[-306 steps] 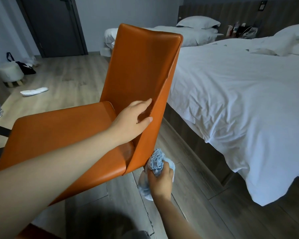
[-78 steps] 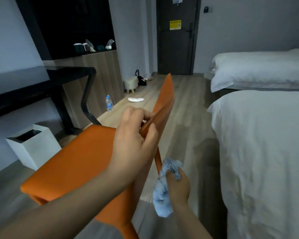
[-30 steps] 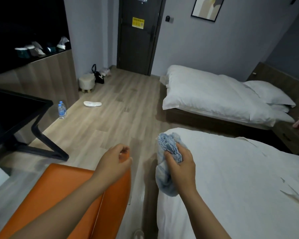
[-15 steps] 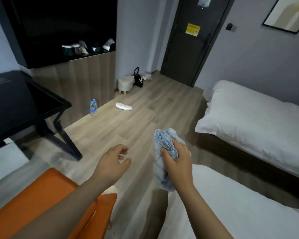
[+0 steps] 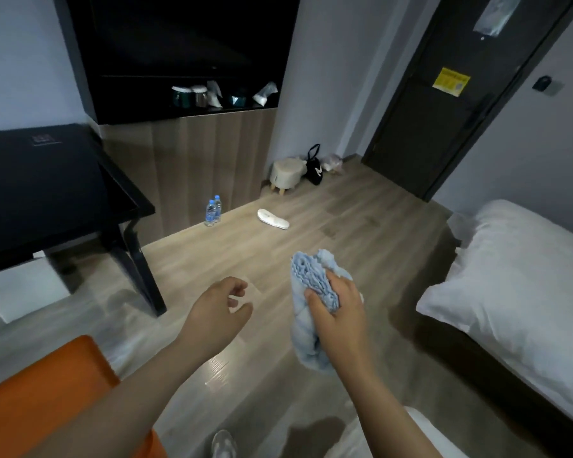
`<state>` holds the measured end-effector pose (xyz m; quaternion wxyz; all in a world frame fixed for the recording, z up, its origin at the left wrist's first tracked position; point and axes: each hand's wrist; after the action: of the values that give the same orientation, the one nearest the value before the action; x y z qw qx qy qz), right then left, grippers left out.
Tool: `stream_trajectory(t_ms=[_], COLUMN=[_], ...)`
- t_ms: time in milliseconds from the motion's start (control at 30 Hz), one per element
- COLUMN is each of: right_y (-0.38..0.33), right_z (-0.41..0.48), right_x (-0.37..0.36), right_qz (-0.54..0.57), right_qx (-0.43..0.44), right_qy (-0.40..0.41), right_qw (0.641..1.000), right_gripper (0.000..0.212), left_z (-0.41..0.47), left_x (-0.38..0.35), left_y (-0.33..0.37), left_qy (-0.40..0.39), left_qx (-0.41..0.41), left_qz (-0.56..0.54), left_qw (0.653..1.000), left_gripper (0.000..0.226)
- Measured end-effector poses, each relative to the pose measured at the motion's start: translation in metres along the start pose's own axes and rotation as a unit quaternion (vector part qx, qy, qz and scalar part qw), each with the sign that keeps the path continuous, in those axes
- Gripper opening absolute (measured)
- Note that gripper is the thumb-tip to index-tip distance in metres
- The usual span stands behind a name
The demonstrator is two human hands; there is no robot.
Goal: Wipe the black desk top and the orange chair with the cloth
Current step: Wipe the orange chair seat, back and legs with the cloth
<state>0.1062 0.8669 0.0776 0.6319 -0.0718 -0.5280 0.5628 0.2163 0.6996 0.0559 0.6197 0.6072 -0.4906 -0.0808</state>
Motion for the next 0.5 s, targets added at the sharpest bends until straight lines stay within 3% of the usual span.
stream_trajectory(t_ms=[233, 500], right_y=[0.010, -0.034], right_z=[0.135, 0.220], right_x=[-0.078, -0.166], right_qz=[0.016, 0.124], right_qx=[0.075, 0.159], right_qy=[-0.119, -0.242], right_qw=[0.990, 0.949], right_gripper=[0.037, 0.039], left_z=[0.107, 0.136], left_x=[0.021, 0.088], left_y=[-0.001, -0.011], left_qy=[0.088, 0.216], left_qx=[0.077, 0.184], left_qz=[-0.039, -0.049], left_qw=[0.992, 0.958], left_gripper=[0.031, 0.034])
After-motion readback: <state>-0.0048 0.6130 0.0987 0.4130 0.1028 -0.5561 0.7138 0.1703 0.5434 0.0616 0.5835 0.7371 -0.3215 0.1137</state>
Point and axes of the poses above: each hand's wrist, its own z-axis towards the middle knuckle, its own x-axis out of the back of the hand, y = z × x, and after that the axes turned 12 degrees about x, right-handed
